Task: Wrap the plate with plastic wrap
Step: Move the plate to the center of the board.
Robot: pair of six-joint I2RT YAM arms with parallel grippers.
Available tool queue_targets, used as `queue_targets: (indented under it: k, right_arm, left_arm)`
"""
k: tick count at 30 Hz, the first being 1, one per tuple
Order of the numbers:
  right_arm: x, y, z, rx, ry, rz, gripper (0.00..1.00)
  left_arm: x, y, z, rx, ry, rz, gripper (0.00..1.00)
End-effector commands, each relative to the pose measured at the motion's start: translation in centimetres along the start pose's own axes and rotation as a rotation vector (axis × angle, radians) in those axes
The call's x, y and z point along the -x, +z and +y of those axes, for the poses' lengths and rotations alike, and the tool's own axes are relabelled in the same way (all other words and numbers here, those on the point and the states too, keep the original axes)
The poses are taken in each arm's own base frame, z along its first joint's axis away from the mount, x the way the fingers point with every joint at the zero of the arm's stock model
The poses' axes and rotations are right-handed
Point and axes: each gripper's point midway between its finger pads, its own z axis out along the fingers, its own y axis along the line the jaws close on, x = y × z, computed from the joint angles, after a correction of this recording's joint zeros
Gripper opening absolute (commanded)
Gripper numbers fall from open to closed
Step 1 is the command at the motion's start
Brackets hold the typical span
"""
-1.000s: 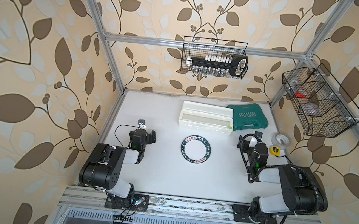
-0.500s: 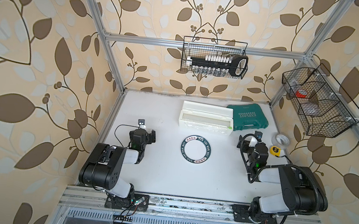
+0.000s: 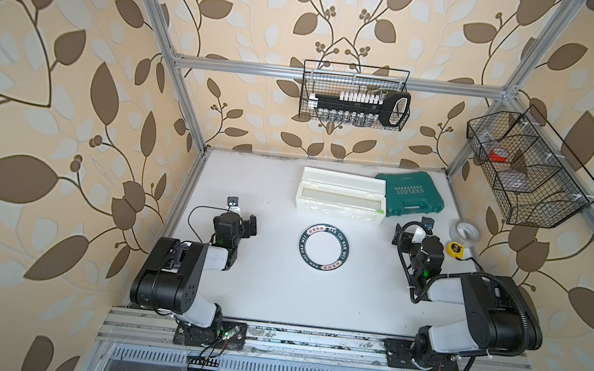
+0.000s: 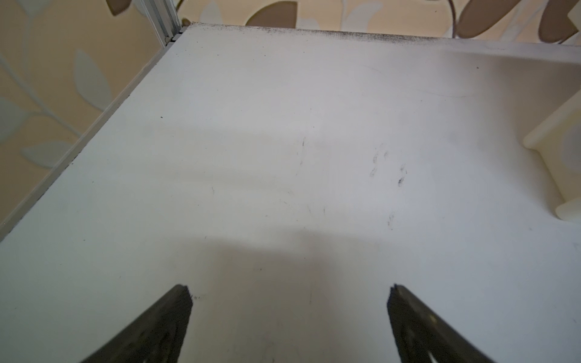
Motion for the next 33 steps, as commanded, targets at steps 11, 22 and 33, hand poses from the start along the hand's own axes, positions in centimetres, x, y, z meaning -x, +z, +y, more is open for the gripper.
queue_targets:
  k: [11,22,33]
  right_arm:
    - [7.6,-7.8,2.7,-0.012,0.491,0.125,0.99]
    - [-3.3,-10.2,15.1,0.479,0.456,0.731,0.72]
    - [-6.7,-7.0,21.5,0.562,0.397,0.868,0.63]
  left_arm:
    - [9.4,-11.3,-5.2,-0.007,-0.227,-0.05,0.99]
    - [-0.5,-13.6,-11.8,-0.339,-0.442,0.483,0.92]
    - [-5.3,-12.2,-22.1,-0.574,-0.342,0.683,0.86]
